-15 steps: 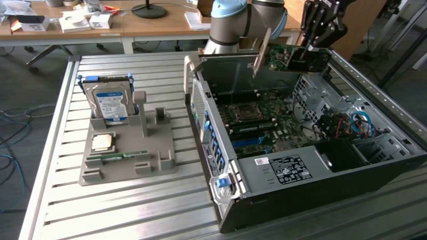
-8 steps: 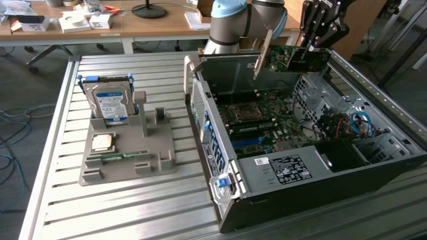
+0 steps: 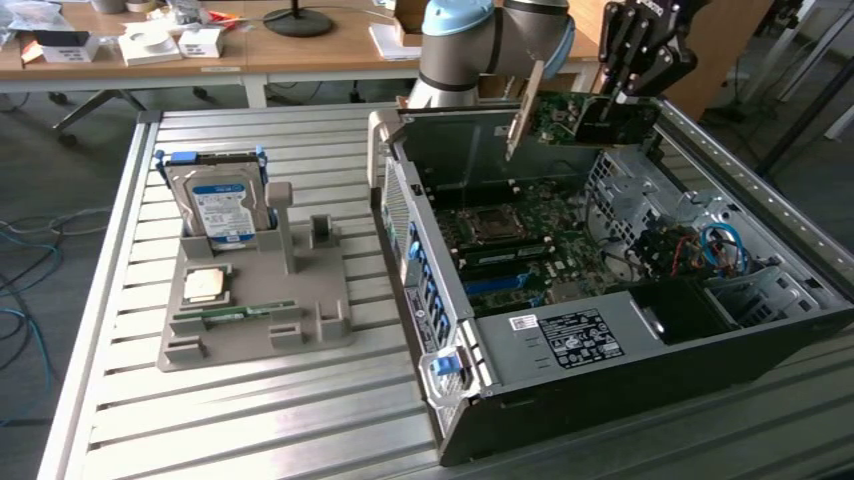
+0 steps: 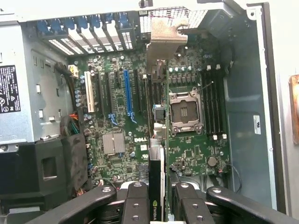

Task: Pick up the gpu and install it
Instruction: 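Insert the gpu into the slot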

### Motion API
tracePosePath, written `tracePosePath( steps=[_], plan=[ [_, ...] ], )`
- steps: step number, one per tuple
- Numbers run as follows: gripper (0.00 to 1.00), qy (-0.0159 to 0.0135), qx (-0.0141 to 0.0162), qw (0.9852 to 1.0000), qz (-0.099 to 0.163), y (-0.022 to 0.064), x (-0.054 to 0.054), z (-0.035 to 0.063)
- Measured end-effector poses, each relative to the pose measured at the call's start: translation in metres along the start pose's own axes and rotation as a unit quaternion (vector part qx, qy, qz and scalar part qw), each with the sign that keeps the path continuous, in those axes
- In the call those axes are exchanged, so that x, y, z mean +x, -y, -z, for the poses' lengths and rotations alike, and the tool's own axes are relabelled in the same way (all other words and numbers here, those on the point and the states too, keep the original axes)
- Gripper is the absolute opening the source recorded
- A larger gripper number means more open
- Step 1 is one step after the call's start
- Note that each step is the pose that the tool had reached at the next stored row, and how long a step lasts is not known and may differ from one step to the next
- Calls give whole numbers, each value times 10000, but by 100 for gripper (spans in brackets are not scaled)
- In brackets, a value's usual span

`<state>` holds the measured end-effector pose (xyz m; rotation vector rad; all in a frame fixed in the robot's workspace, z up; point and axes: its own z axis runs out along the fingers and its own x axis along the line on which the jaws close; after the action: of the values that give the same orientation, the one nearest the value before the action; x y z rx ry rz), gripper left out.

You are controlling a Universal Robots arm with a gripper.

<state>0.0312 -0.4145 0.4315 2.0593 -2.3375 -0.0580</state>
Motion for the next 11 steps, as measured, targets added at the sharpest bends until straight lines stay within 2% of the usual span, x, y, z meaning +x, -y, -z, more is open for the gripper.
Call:
tracePosePath(
  steps=[11],
  plan=[
    [27, -3, 10, 9999, 102, -29, 4, -45]
  ],
)
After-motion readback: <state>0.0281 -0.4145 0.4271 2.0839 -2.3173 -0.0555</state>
